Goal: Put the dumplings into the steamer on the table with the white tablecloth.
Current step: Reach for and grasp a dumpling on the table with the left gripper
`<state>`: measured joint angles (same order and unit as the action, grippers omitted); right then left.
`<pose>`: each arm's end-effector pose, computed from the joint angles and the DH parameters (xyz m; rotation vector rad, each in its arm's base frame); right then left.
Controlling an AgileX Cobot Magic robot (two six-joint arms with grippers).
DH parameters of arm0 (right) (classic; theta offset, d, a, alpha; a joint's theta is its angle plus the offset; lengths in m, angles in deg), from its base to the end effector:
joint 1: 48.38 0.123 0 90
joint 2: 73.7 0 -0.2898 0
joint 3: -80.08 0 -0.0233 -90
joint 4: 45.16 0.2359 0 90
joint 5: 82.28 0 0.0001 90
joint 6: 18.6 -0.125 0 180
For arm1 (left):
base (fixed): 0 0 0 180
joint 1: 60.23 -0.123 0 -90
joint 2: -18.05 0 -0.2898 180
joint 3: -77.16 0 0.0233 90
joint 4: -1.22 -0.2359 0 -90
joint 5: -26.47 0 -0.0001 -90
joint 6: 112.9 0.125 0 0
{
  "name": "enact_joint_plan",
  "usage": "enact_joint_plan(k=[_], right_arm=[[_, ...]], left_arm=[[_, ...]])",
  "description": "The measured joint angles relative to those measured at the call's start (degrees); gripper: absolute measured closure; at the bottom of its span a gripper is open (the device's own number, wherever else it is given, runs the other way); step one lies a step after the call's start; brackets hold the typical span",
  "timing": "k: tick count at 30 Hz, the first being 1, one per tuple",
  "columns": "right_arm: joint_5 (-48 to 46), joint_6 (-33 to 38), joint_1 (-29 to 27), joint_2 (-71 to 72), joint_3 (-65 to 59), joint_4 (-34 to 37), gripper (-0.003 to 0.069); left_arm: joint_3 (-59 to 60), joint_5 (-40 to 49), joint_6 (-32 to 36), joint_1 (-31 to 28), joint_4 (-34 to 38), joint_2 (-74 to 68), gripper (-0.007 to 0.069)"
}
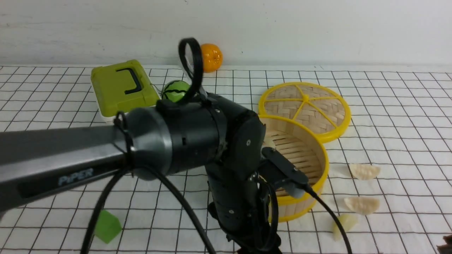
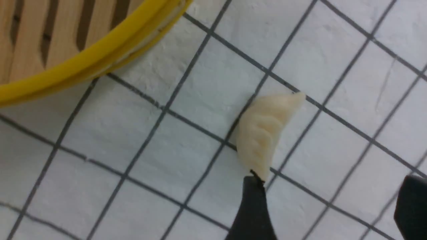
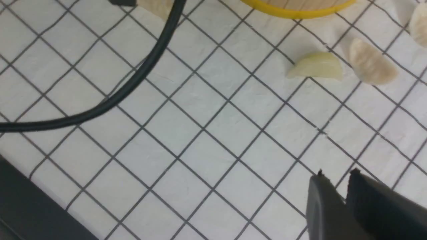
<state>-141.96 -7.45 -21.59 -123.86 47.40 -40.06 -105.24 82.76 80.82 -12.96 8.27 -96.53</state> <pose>0.1041 0.0633 0.2992 -0.7892 2.3684 0.2292 0.2437 -0.2826 0.1973 1.4328 2.6026 -0.2420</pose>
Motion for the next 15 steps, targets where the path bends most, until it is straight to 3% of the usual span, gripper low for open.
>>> enact_joint_plan(k=[10, 14, 15], right_arm=[[-1.11, -1.47, 0.0, 6.88, 0.0, -2.3, 0.0534], [-1.5, -1.47, 0.0, 8.37, 0.0, -2.3, 0.0532], [-1.56, -1.47, 0.0, 8.61, 0.0, -2.3, 0.0531]], left_arm=[[0.11, -2.8, 1.32, 0.0, -0.41, -8.16, 0.0143], [-0.12, -3.49, -1.61, 0.0, -2.49, -8.34, 0.0311], [-0.3, -3.18, -3.01, 0.0, -3.64, -8.34, 0.0409]])
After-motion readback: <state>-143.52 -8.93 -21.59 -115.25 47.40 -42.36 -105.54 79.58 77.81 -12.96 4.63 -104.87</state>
